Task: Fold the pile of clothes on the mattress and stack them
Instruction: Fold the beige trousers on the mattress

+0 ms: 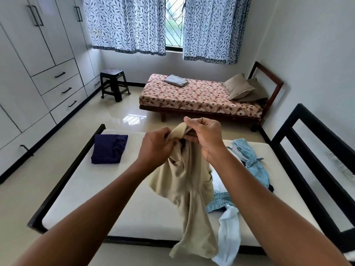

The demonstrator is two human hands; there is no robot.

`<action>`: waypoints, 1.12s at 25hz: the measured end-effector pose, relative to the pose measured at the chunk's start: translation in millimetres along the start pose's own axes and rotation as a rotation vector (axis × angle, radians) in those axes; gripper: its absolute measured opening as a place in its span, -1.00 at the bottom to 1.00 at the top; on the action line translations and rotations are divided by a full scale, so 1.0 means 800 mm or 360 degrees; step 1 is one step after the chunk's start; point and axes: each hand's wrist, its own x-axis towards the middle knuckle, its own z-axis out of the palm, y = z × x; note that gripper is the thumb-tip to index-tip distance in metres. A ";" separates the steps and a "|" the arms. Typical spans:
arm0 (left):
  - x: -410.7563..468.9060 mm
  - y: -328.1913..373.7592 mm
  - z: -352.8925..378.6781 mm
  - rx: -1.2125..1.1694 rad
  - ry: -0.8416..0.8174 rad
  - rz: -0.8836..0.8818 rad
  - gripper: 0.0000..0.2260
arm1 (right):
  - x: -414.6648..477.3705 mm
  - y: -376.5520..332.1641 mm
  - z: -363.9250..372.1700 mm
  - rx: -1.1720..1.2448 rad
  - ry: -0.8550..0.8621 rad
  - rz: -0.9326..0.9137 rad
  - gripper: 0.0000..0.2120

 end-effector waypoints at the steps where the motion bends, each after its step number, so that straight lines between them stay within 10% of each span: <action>1: 0.006 -0.004 0.001 -0.0102 0.0003 -0.0059 -0.94 | 0.002 0.000 -0.009 -0.0061 -0.0041 -0.0070 -0.81; 8: 0.023 -0.008 0.001 -0.1055 -0.0063 -0.0525 -0.81 | -0.019 0.068 -0.050 -0.1103 -0.0239 -0.0184 -0.54; 11: 0.015 -0.025 0.003 -0.1077 -0.0047 -0.0568 -0.77 | -0.013 0.083 -0.057 -0.1036 -0.0453 0.0044 -0.77; 19: -0.032 -0.100 -0.053 -0.0344 0.0179 -0.0678 -0.56 | 0.021 0.092 -0.065 -0.0575 0.0139 -0.0290 -0.88; 23: -0.045 -0.112 -0.082 0.0193 -0.0650 -0.0986 -0.76 | 0.016 0.089 -0.030 -0.0633 -0.0172 -0.0441 -0.87; 28: -0.021 -0.060 -0.059 0.0475 -0.0523 -0.0312 -0.51 | 0.010 0.080 -0.013 -0.0721 -0.0618 -0.0524 -0.88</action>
